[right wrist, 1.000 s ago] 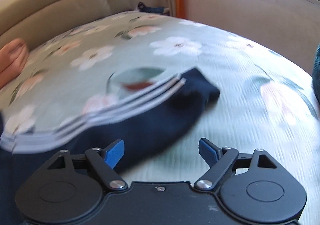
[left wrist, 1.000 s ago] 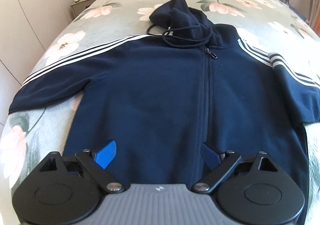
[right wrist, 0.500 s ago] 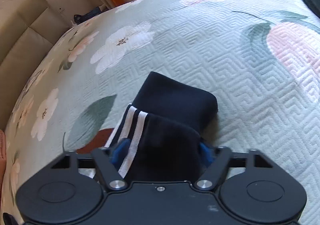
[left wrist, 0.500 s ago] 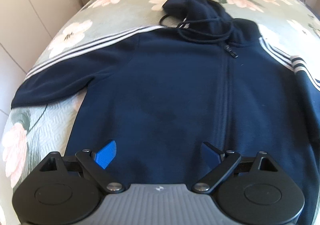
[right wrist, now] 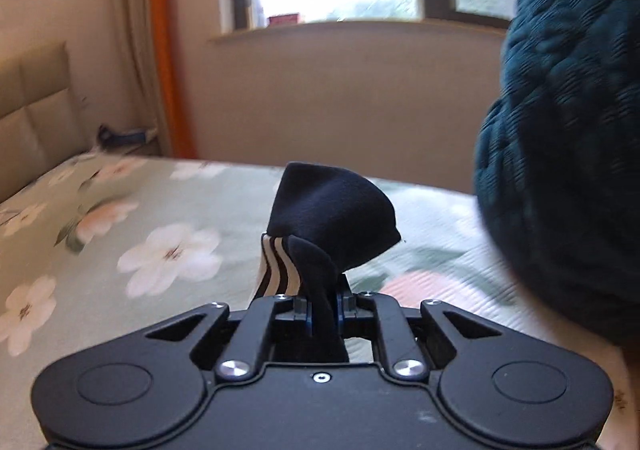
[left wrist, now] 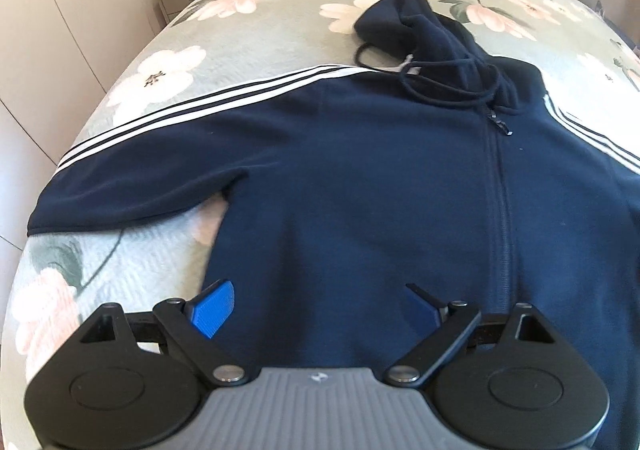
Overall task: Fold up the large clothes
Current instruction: 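Grasp the striped sleeve cuff with the right gripper and lift it, then fold the held sleeve across the hoodie body with the right gripper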
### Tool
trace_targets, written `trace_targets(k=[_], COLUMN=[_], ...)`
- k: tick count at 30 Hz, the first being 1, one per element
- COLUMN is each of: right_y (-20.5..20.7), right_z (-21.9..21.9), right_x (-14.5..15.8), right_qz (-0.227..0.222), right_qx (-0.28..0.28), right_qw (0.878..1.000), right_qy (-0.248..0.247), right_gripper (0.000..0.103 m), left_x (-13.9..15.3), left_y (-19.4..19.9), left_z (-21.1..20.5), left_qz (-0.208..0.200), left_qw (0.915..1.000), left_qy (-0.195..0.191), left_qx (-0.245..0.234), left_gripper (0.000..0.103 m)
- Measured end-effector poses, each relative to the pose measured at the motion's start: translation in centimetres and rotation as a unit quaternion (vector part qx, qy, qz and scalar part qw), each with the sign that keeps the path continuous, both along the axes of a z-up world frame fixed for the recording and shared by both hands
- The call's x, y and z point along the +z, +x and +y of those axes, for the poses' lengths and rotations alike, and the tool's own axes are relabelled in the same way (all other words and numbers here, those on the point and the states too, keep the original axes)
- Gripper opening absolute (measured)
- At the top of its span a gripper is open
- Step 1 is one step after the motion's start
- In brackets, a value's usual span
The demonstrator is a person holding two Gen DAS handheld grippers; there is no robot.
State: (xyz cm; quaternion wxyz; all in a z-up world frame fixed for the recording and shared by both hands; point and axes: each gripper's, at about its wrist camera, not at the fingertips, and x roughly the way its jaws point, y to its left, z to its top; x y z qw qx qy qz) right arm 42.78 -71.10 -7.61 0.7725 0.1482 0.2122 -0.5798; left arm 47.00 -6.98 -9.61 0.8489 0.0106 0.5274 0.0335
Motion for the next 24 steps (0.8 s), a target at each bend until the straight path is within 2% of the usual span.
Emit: trace_targets(k=[3, 6, 8, 10, 12, 15, 17, 18, 21, 22, 23, 24], right_y=[1.8, 4.3, 6.2, 8.2, 10.0, 12.5, 13.8, 14.5, 15.7, 15.7, 15.4, 15.3], right_z=[3.8, 9.4, 14.5, 20.4, 27.5, 38.6, 45.6, 48.8, 56.7, 58.3, 59.2, 59.7], right_x=[-0.1, -0.4, 0.4, 1.8, 2.9, 3.7, 3.2, 2.5, -0.5, -1.7, -2.9, -4.2], right_qz=[0.030, 0.039, 0.029, 0.005, -0.015, -0.041, -0.051, -0.046, -0.001, 0.018, 0.043, 0.072], right_qx=[0.042, 0.096, 0.148, 0.210, 0.285, 0.398, 0.473, 0.511, 0.616, 0.635, 0.644, 0.646], right_qw=[0.998, 0.994, 0.988, 0.977, 0.958, 0.916, 0.879, 0.857, 0.780, 0.764, 0.755, 0.750], right_qy=[-0.026, -0.039, -0.040, -0.036, -0.034, -0.013, 0.020, 0.042, 0.110, 0.118, 0.119, 0.121], right_gripper=[0.012, 0.012, 0.012, 0.013, 0.013, 0.013, 0.015, 0.018, 0.031, 0.031, 0.034, 0.042], left_x=[-0.3, -0.1, 0.1, 0.6, 1.1, 2.1, 2.4, 2.4, 1.9, 1.6, 1.3, 0.9], left_y=[0.1, 0.2, 0.4, 0.8, 1.3, 2.4, 3.1, 3.5, 4.4, 4.6, 4.9, 5.2], left_z=[1.9, 3.7, 4.8, 6.1, 7.3, 9.1, 10.1, 10.7, 12.0, 12.3, 12.5, 12.9], left_qz=[0.007, 0.007, 0.003, -0.004, -0.013, -0.029, -0.040, -0.044, -0.055, -0.058, -0.060, -0.062], left_qw=[1.0000, 1.0000, 1.0000, 0.9999, 0.9998, 0.9993, 0.9990, 0.9988, 0.9983, 0.9981, 0.9979, 0.9976], left_qy=[-0.004, -0.006, -0.005, -0.005, -0.009, -0.019, -0.020, -0.018, -0.017, -0.018, -0.020, -0.024], left_qx=[0.001, -0.002, -0.007, -0.011, -0.013, -0.012, -0.010, -0.010, -0.011, -0.011, -0.014, -0.017], left_gripper=[0.092, 0.092, 0.092, 0.091, 0.091, 0.091, 0.091, 0.091, 0.091, 0.091, 0.091, 0.091])
